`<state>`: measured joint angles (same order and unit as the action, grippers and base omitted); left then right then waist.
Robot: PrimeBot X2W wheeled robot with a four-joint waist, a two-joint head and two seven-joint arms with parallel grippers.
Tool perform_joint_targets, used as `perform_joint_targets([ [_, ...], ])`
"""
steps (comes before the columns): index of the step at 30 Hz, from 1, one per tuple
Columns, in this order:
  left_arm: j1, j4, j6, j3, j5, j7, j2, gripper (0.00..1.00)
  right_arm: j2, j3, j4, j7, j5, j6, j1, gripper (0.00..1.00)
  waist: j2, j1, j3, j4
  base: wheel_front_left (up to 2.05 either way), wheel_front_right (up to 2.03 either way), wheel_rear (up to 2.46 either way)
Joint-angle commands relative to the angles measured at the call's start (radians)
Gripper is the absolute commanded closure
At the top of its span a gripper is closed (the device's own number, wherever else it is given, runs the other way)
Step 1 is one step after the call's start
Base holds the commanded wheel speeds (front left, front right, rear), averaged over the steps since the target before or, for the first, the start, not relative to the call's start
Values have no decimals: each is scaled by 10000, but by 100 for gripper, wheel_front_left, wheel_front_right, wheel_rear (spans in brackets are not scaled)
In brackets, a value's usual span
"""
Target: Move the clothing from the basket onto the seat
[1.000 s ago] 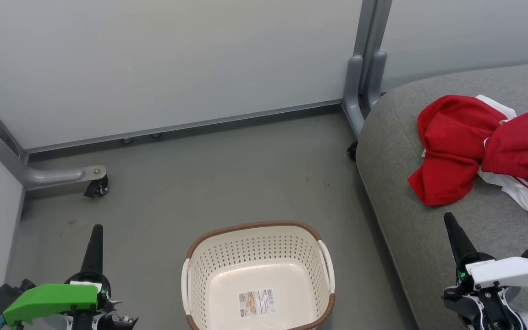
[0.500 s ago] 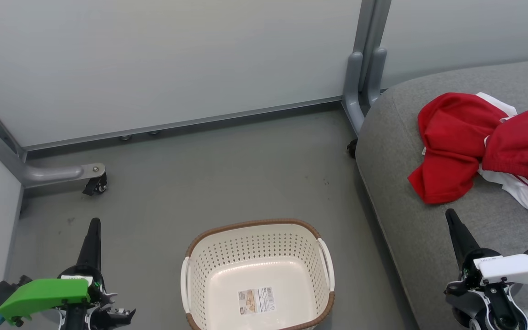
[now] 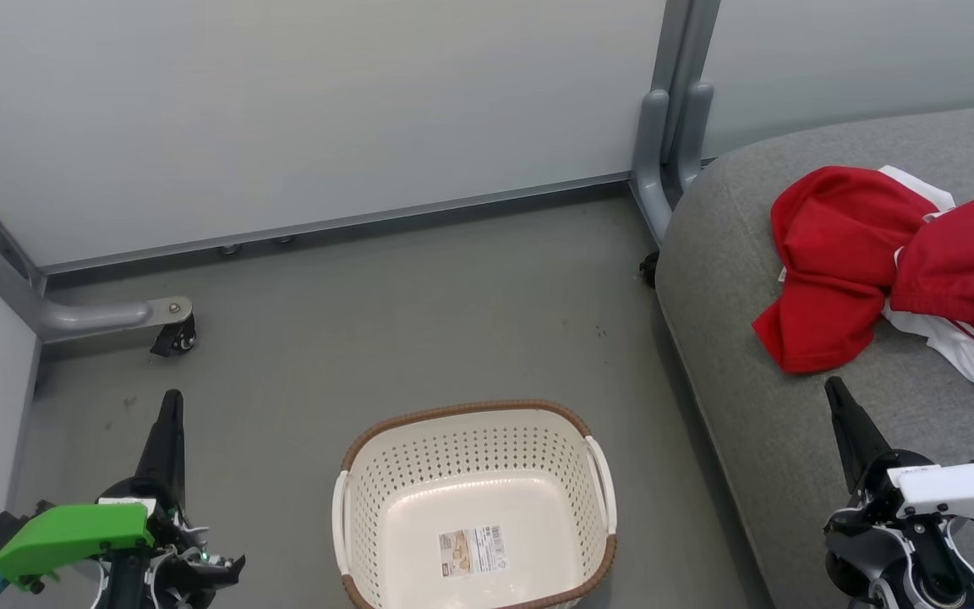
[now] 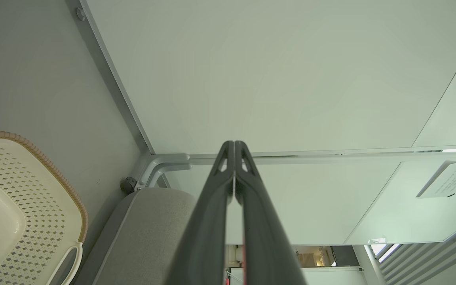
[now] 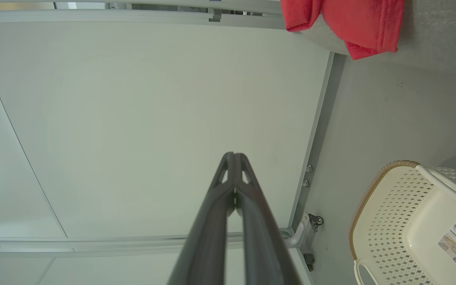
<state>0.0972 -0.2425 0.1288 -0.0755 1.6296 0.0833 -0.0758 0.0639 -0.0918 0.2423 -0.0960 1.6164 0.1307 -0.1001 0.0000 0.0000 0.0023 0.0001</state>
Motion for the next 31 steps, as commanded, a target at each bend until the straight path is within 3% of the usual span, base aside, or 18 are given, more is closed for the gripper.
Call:
perform_joint_targets([
  [1,174,-25,34,-62,173,49,-4,100,18,-54,30,-62,181,0,-123,100,0,0,8,-1,0,0,0],
  [31,162,-30,34,-160,11,133,82,100,-31,-116,33,-98,57,0,-121,100,0,0,8,-1,0,0,0],
])
